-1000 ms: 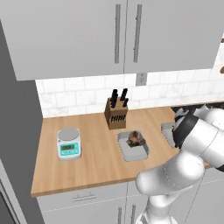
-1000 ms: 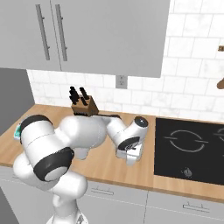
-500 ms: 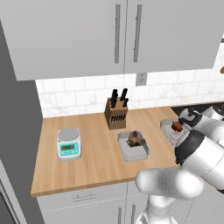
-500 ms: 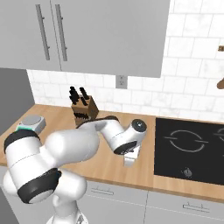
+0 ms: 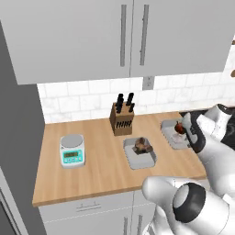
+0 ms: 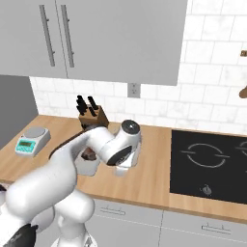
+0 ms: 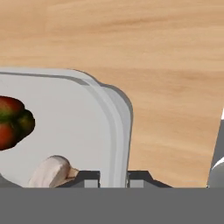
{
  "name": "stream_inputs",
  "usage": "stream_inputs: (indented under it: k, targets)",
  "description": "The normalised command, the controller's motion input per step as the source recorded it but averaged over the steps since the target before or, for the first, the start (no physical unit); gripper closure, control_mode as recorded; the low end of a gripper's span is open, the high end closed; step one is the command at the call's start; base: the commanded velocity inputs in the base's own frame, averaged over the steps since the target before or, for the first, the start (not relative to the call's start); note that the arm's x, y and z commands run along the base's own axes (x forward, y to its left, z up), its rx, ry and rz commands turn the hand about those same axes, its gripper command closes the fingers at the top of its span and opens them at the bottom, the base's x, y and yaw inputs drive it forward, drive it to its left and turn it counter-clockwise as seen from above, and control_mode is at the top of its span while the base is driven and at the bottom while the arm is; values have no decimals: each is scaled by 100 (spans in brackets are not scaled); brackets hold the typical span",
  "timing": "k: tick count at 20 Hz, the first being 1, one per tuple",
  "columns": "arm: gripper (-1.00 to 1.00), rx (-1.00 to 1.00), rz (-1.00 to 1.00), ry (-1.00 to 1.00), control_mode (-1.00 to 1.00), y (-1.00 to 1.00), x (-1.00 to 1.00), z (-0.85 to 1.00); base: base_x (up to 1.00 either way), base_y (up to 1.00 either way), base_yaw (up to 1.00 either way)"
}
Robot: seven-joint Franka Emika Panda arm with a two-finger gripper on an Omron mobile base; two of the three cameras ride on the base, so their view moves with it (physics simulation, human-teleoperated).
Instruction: Take the meat container that has the steak and place it on the second highest rack of the freezer. Then take the vegetable container that has the bell pepper and garlic and place it on the highest rack of the freezer.
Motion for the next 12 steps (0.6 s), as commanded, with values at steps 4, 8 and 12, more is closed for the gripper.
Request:
stream_inputs:
  k: [4,8,12]
  targets:
    - [100,4,-6,-3,-100,96,-12,50,0,0,0]
    - [100,7,-4,0,-100,79,-13,43,0,0,0]
    - [100,8,-7,-2,-100,28,-15,56,0,0,0]
